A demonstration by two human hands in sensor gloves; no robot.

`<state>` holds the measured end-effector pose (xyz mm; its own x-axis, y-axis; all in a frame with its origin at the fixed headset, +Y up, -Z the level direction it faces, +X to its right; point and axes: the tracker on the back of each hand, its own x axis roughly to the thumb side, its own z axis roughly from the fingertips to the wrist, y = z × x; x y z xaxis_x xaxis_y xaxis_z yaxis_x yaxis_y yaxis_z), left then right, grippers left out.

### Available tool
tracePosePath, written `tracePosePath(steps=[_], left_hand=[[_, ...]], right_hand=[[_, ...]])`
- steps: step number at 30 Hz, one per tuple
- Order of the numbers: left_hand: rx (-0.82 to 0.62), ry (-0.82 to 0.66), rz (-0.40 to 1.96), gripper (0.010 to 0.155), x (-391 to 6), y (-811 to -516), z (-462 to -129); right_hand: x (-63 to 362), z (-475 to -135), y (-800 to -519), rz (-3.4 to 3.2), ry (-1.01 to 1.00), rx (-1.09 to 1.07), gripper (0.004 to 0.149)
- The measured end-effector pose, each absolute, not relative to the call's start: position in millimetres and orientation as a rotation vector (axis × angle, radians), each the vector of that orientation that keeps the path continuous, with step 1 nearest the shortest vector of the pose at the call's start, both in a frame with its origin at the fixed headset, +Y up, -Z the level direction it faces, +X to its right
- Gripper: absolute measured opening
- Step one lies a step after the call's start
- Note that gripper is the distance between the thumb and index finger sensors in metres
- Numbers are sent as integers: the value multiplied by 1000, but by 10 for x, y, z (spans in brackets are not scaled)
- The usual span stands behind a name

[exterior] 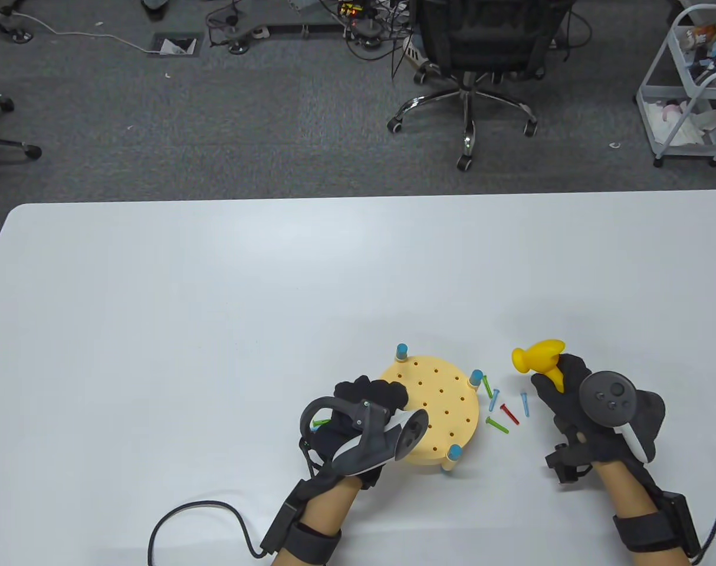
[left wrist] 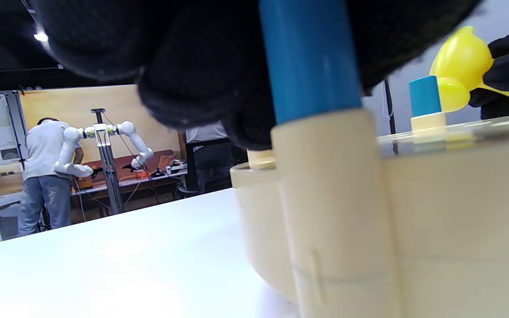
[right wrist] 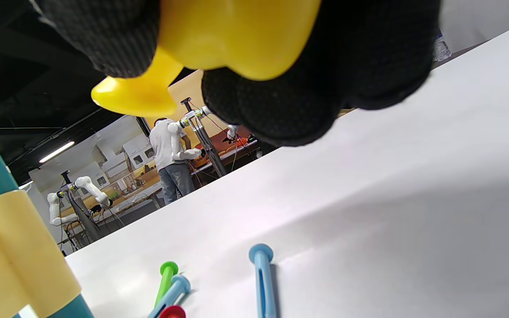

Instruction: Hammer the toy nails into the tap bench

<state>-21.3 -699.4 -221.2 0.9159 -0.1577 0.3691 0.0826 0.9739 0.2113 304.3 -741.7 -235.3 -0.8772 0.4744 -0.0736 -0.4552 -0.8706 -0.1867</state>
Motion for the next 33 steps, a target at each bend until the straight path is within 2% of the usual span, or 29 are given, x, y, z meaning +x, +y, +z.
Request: tracePosePath(steps=[3,5,7,9,11,13,16,19,22,24,27,33], left_hand=[[172,-390,-119,41,-217,-7004,-2210],[176,-387,-110,53,-259,-6992,-2187],[241,-357,-71,65,-378,-6897,-2120],[297,-333,-1,64,-552,-6777,-2034],[238,-346,73,61,-700,-6740,-1987],[146,-353,122,61,-754,-6804,-1985],[95,-366,67,62,-708,-6875,-2014],[96,-380,22,60,-638,-6929,-2013],[94,-369,12,56,-616,-6991,-2035],[63,-371,53,55,-631,-7032,-2065],[31,-377,97,55,-655,-7076,-2103],[40,-373,200,55,-731,-7153,-2121]], right_hand=[[3043,-2353,-7417,2638,-227,-159,57],[3043,-2352,-7415,2635,-233,-154,57],[3045,-2341,-7398,2622,-248,-145,57],[3038,-2313,-7360,2604,-289,-134,57],[2986,-2252,-7263,2591,-386,-81,57],[2828,-2135,-7075,2621,-524,62,58],[2516,-1948,-6837,2725,-611,270,58],[2150,-1866,-6696,2838,-506,444,59],[1736,-1920,-6647,2944,-185,600,62],[1512,-1981,-6650,2963,-107,687,62],[1307,-2037,-6657,2983,-89,730,61],[1111,-2012,-6680,2994,-357,764,62]])
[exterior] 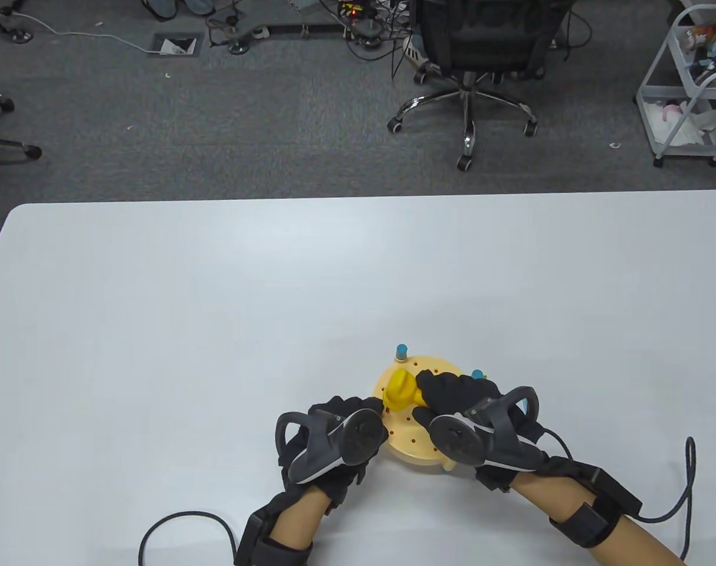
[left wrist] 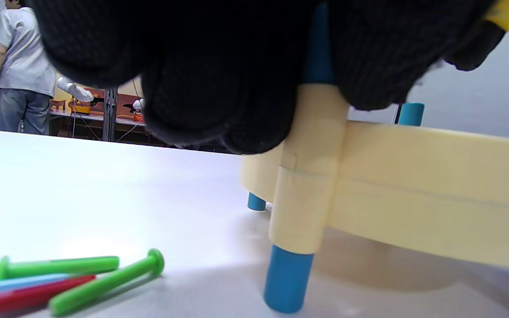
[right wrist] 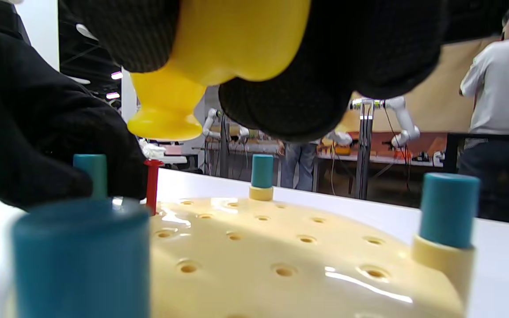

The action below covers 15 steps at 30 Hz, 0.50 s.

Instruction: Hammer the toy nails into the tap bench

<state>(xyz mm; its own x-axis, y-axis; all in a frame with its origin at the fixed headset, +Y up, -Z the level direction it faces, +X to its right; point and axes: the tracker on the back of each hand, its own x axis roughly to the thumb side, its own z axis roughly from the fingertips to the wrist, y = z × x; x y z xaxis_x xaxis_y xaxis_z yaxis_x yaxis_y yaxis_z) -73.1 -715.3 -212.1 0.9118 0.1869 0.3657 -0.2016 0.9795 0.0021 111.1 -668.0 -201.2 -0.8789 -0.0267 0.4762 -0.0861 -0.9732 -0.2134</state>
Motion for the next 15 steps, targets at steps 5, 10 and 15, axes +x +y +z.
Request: tracePosePath(steps=[5,10,15], left_hand=[[71,-366,272,57,-797,-7219,-2110],[73,-370,310,57,-827,-7249,-2121],[81,-373,318,57,-829,-7258,-2121]], right_hand=[[1096,-2010,-6741,3046,-338,835,62],[1032,-2038,-6768,3017,-330,852,61],[981,-2000,-6682,3096,-412,840,62]])
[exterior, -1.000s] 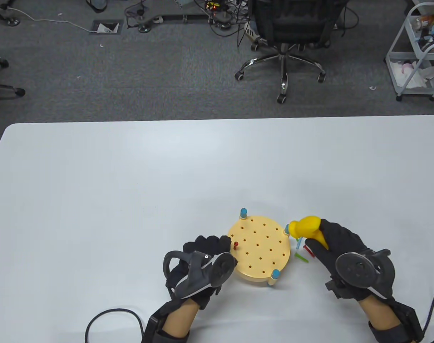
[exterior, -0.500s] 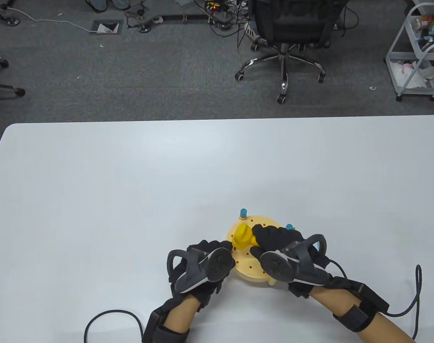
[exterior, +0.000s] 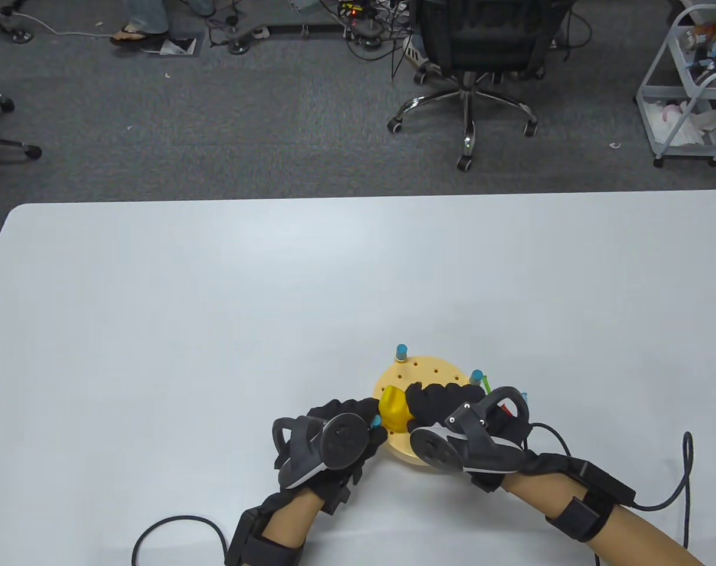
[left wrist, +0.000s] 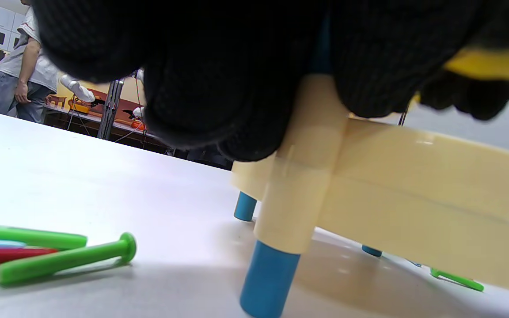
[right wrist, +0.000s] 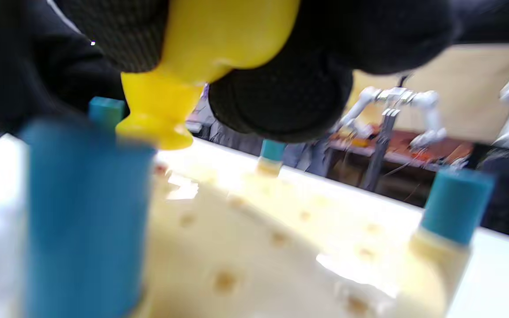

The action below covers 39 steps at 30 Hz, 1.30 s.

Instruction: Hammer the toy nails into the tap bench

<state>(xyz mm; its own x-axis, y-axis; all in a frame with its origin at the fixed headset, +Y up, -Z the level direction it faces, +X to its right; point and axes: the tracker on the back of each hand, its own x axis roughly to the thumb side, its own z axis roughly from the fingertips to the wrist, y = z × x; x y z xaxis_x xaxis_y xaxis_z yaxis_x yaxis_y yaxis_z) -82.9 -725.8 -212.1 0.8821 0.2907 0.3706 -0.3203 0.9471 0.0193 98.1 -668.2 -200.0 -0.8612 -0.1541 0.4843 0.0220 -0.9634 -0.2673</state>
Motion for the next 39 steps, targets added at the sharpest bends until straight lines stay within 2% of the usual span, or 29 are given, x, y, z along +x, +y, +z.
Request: tracePosePath(steps=[1,3,4,5,6,7,8,9,10,13,14,16,18,21,24,28,39], left_hand=[[80,-373,320,57,-831,-7260,-2122],[77,-371,326,57,-834,-7261,-2122],[78,-371,327,57,-834,-7262,-2121],[80,-371,326,57,-835,-7263,-2119],[81,-372,325,57,-835,-7263,-2119],[79,-372,324,57,-836,-7262,-2121],[75,-374,326,57,-836,-7264,-2123],[69,-374,329,58,-839,-7272,-2124],[55,-379,330,57,-848,-7272,-2133],[-47,-407,297,62,-998,-7156,-2169],[-19,-400,302,61,-1091,-7096,-2177],[21,-287,250,56,-1288,-7037,-2186],[-46,-217,109,54,-1396,-7115,-2232],[-224,-162,-89,53,-1389,-7342,-2339],[-242,-151,-138,49,-1344,-7448,-2392],[-234,-116,-200,49,-1345,-7446,-2356],[-254,-121,-210,46,-1335,-7545,-2378]], right_hand=[[987,-2002,-6673,-2954,514,-789,62],[950,-2039,-6775,-2941,366,-797,62],[922,-2069,-6873,-2855,134,-726,63],[955,-2034,-6866,-2874,197,-693,64],[968,-2048,-6840,-2934,347,-807,62],[990,-2032,-6826,-2967,356,-762,63],[983,-2044,-6839,-2968,311,-796,62],[989,-2084,-6850,-2902,124,-731,63],[1029,-2061,-6811,-2914,166,-729,63],[1286,-2048,-6620,-3120,517,-681,63],[1388,-2039,-6575,-3180,561,-652,63],[1645,-2012,-6528,-3305,613,-602,62],[1899,-1972,-6548,-3387,654,-529,63],[2203,-1948,-6638,-3430,695,-419,63],[2454,-1942,-6772,-3485,692,-320,62],[2630,-1941,-6859,-3508,654,-263,62],[2608,-1943,-6904,-3506,639,-276,62]])
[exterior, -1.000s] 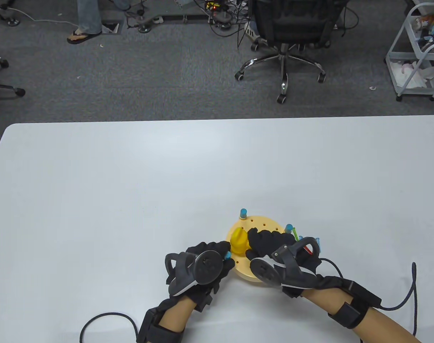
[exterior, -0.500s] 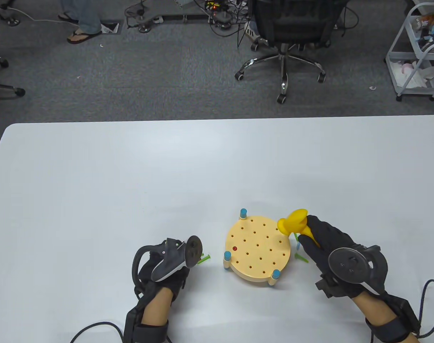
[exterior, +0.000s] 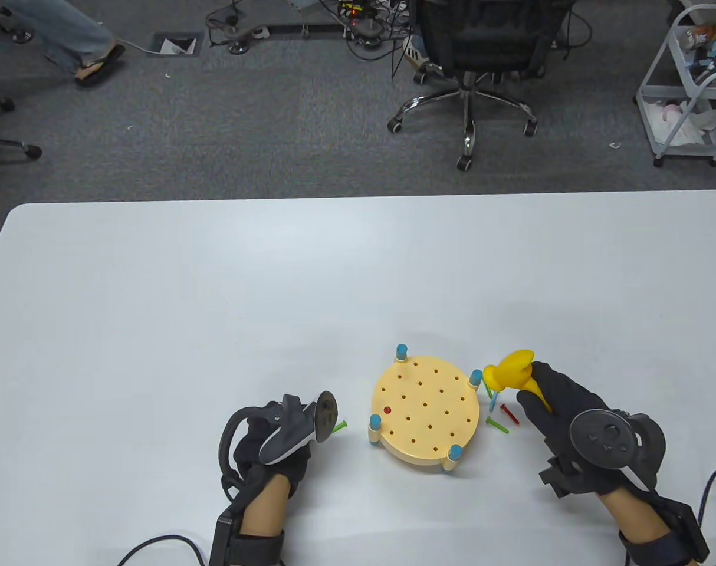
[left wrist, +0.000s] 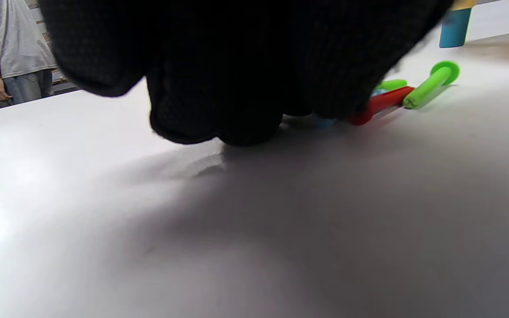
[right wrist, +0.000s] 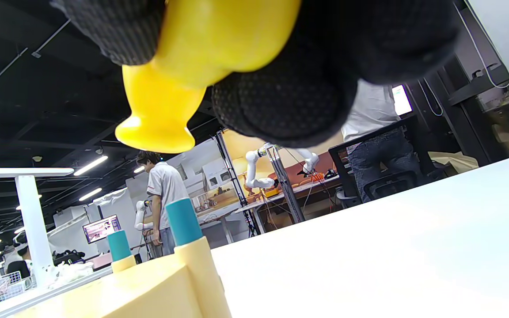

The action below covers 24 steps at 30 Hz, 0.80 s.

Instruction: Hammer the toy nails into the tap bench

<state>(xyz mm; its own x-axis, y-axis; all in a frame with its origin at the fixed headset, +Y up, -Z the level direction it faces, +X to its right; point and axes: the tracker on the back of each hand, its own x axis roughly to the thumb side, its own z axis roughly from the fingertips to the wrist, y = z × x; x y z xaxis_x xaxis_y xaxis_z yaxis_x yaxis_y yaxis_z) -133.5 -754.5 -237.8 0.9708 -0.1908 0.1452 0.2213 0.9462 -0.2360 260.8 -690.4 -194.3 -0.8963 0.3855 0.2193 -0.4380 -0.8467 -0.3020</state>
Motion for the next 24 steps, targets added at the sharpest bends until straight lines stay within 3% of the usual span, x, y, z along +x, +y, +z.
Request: tracePosePath(steps=[24], left_hand=[[-224,-96,-266,44,-1252,-7530,-2405]], right_hand=[[2567,-1964,-6981,2675,-424,209,62]])
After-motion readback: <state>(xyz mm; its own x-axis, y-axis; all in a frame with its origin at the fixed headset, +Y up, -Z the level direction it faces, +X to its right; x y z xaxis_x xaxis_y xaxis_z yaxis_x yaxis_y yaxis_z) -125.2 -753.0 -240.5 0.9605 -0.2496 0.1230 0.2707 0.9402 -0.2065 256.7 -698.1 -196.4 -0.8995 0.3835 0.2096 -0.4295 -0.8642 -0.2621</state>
